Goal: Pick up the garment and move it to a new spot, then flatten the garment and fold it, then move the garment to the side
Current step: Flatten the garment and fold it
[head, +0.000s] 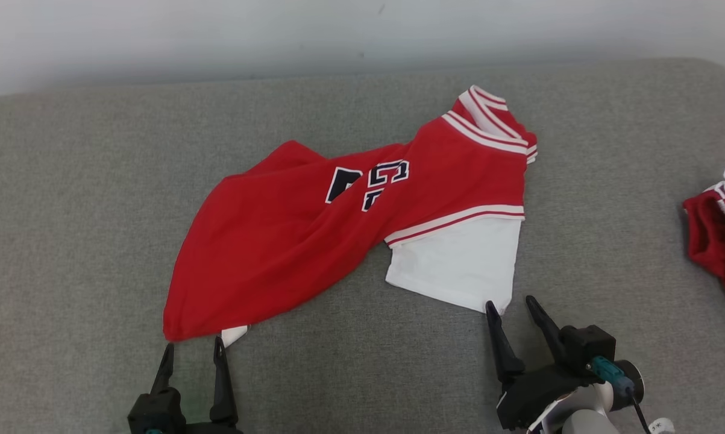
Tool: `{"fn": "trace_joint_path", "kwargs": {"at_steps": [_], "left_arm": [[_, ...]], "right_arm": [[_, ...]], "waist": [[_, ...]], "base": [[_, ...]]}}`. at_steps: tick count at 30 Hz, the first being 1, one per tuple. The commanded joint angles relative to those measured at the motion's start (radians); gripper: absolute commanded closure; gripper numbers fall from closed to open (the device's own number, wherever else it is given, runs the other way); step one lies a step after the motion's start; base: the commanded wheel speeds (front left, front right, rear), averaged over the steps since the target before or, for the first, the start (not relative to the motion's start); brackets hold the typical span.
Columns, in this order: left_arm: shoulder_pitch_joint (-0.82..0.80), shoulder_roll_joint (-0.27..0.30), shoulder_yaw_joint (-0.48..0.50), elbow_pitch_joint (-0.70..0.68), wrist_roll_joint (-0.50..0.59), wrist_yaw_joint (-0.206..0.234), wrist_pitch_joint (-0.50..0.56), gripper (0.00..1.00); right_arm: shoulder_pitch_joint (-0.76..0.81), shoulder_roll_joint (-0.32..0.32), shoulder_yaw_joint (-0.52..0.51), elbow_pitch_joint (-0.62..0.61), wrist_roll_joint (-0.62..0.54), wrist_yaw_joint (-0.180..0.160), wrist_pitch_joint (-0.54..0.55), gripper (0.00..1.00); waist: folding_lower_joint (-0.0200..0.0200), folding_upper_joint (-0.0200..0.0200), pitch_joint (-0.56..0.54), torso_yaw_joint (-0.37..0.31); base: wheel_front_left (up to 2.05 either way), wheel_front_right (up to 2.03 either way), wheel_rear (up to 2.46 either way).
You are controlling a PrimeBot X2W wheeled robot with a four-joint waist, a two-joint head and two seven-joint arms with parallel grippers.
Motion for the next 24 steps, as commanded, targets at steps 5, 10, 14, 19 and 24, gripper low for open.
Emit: {"fn": "trace_joint_path", "kwargs": {"at_steps": [5, 10, 14, 19, 24], "left_arm": [[-0.019, 0.001, -0.001, -0.003, 0.002, 0.007, -0.003, 0.00], [-0.029, 0.001, 0.001, -0.007, 0.003, 0.013, -0.003, 0.00], [-0.033, 0.001, 0.007, -0.008, 0.003, 0.013, -0.003, 0.00], [-0.027, 0.001, 0.024, -0.009, -0.016, 0.005, -0.003, 0.00], [-0.016, 0.001, 0.053, -0.002, -0.066, 0.011, -0.003, 0.00]], "right_arm": [[-0.029, 0.002, -0.006, 0.018, 0.029, -0.003, -0.001, 0.00], [-0.032, 0.005, 0.006, 0.073, 0.031, -0.003, 0.003, 0.64], [-0.038, 0.003, 0.013, 0.103, 0.040, -0.003, 0.005, 1.00], [-0.029, -0.009, -0.023, 0.070, 0.058, -0.003, 0.003, 1.00], [0.005, -0.022, -0.055, 0.017, 0.059, -0.003, 0.000, 1.00]], "waist": [[-0.0002, -0.0001, 0.039, 0.024], [-0.0002, -0.0001, 0.049, 0.027], [-0.0002, -0.0001, 0.052, 0.024], [-0.0002, -0.0001, 0.044, 0.010], [-0.0002, -0.0001, 0.037, -0.017]], "base": [[0.00, 0.00, 0.00], [0.00, 0.00, 0.00], [0.00, 0.00, 0.00], [0.00, 0.00, 0.00], [0.00, 0.00, 0.00]]}}
